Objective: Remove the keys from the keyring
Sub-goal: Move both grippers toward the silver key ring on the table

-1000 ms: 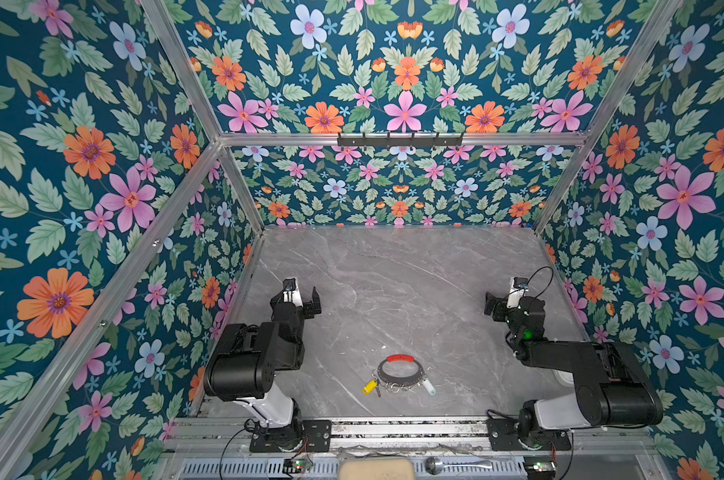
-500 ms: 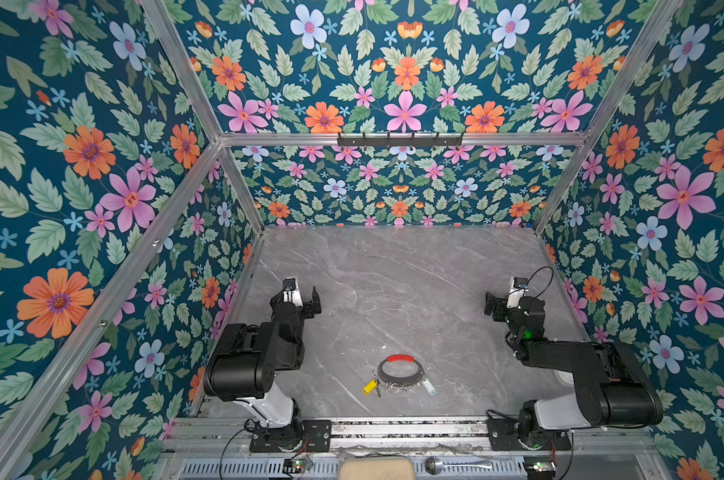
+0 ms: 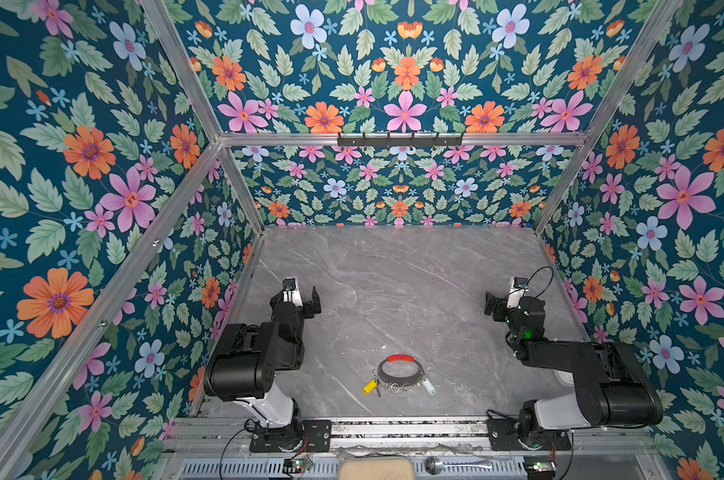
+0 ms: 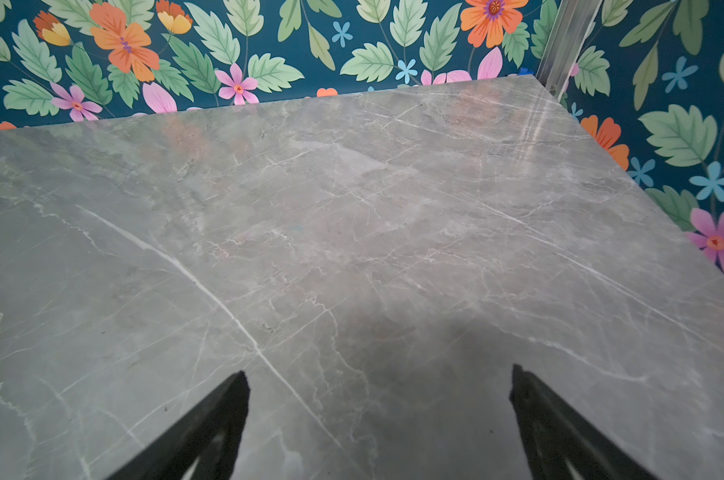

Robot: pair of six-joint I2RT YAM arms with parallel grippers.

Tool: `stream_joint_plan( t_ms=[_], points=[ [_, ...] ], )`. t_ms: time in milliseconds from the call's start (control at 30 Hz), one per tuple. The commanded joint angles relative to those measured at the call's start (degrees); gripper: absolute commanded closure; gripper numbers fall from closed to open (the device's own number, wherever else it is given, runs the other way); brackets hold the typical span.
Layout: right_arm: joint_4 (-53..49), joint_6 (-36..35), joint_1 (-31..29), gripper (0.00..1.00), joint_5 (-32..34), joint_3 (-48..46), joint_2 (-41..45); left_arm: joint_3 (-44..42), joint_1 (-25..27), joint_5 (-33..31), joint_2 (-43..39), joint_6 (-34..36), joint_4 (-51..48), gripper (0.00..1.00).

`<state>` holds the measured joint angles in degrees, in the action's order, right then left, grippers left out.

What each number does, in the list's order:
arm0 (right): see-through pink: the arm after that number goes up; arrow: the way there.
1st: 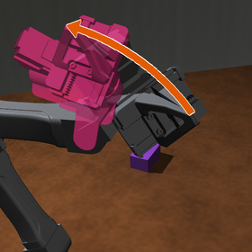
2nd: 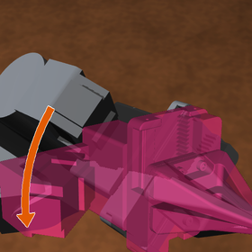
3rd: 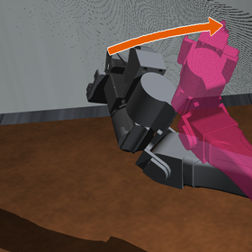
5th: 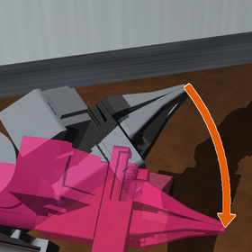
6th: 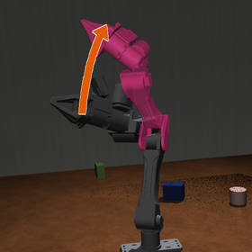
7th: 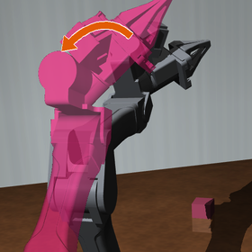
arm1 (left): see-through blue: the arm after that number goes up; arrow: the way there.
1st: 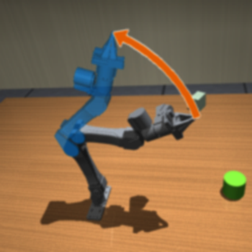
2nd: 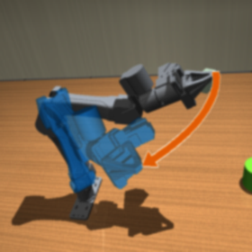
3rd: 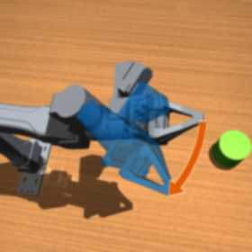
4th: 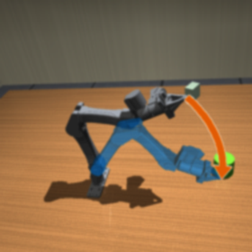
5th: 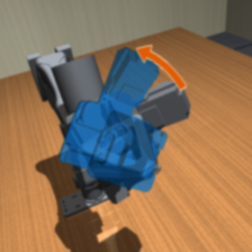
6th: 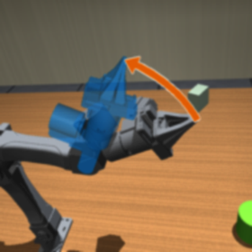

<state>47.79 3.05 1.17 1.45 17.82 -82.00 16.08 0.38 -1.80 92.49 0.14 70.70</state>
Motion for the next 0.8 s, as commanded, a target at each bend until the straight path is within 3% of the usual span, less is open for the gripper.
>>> stream_joint_plan(
  t_ms=[0, 100, 200, 333, 367, 433, 533, 567, 633, 767],
  points=[
    [-0.82, -0.44, -0.66, 0.01, 1.36, 0.31, 3.44, -1.33, 0.48, -1.97, -2.72, 0.09, 1.99, 0.0],
    [-15.49, 0.68, -2.38, 0.01, 4.27, 4.32, 10.36, -2.5, 2.34, -5.73, -9.29, 1.14, -1.61, 0.0],
    [-21.78, 3.02, -4.18, 0.01, 6.54, 5.95, 13.81, -0.77, 4.76, -9.87, -15.08, 0.96, -9.83, 0.0],
    [-30.48, 2.89, -10.07, 0.01, 15.87, 9.33, 16.63, 0.5, 5.09, -9.95, -20.72, -8.24, -16.77, 0.0],
    [-32.19, 3.15, -11.95, 0.01, 19.48, 10.48, 16.69, 0.25, 4.96, -12.52, -20.94, -12.96, -15.78, 0.0],
    [-37.24, 9.62, -12.52, 0.01, 20.35, 12.92, 17.16, 1.25, 4.85, -20.0, -22.3, -25.11, -20.07, 0.0],
    [-46.19, 25.22, -12.58, 0.01, 17.58, 14.63, 19.52, 6.0, 4.58, -29.44, -27.57, -48.64, -45.76, 0.0],
    [-48.26, 30.71, -12.58, 0.01, 16.69, 14.38, 20.65, 6.31, 4.16, -28.48, -28.79, -50.68, -49.33, 0.0],
    [-49.78, 39.35, -12.4, 0.01, 14.29, 12.46, 22.45, 5.08, 3.59, -22.47, -29.7, -48.44, -45.71, 0.0],
    [-38.53, 37.28, -12.26, 0.01, 0.71, 6.6, 25.56, 5.31, 3.29, -12.88, -29.85, -50.83, -46.51, 0.0]
  ],
)
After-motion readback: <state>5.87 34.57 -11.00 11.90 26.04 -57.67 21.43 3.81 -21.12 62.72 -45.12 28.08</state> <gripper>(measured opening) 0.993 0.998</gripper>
